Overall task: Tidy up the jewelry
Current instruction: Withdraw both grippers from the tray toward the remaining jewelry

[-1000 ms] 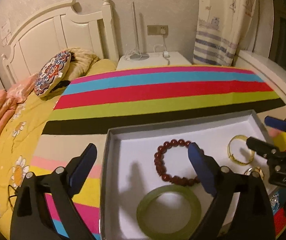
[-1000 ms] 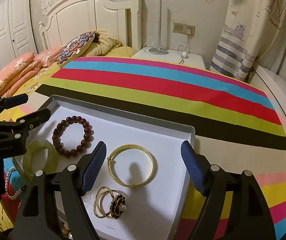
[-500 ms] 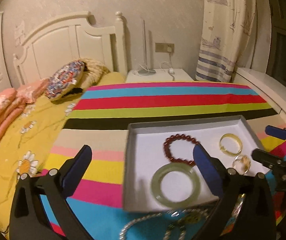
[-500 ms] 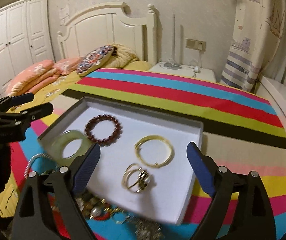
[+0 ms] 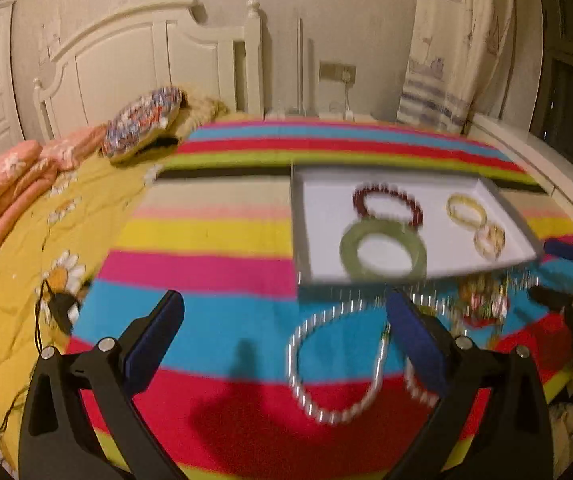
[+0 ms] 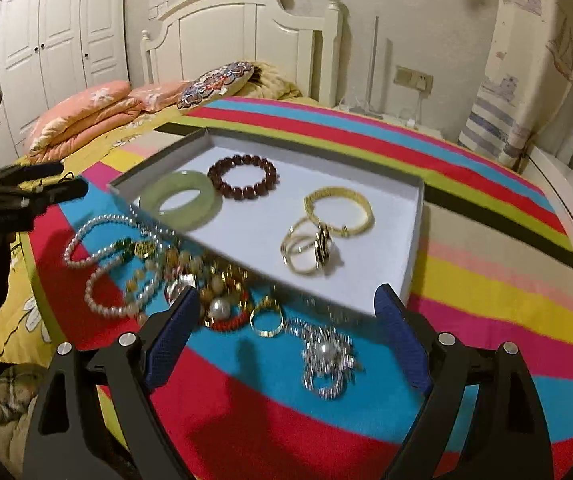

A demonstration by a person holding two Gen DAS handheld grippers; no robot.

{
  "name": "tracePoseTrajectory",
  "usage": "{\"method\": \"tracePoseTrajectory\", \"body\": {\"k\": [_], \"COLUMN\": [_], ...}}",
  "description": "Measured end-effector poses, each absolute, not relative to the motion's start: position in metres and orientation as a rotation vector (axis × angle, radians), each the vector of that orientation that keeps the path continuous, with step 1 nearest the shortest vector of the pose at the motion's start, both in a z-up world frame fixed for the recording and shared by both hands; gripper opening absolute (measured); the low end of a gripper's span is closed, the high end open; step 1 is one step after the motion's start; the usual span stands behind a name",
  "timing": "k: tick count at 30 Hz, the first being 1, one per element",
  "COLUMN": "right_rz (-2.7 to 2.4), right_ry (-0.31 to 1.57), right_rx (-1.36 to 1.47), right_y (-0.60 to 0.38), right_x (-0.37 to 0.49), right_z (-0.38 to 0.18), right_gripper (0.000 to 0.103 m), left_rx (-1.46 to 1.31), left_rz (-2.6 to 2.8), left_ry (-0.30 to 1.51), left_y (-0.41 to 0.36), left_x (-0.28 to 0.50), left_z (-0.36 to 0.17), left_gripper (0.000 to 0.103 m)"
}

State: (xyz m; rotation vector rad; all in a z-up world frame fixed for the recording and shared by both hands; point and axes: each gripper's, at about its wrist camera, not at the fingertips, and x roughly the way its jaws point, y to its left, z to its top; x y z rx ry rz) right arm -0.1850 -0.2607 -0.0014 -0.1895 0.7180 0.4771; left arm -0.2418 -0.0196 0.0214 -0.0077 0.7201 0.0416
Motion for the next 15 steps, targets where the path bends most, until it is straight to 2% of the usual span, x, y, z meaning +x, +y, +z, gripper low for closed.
{"method": "tracePoseTrajectory", "body": {"k": [2,15], "right_rz": [0.473,0.442], "right_ry": [0.717,0.745], "right_rx": [-0.18,-0.15], "right_y": [-0.267,-0.292], "right_x": [-0.189,-0.196], "right_z": [-0.002,-0.017], "right_gripper": [0.085,0.082], "left_rx": [-0.02,0.033], "left_rz": [0.031,-0.01], "left_ry": [0.741,0.71], "left_y": [-0.019,-0.031], "left_x": [-0.252,-0.277], "left_z": [0.013,0.007], "left_gripper": [0.095,0.096]}}
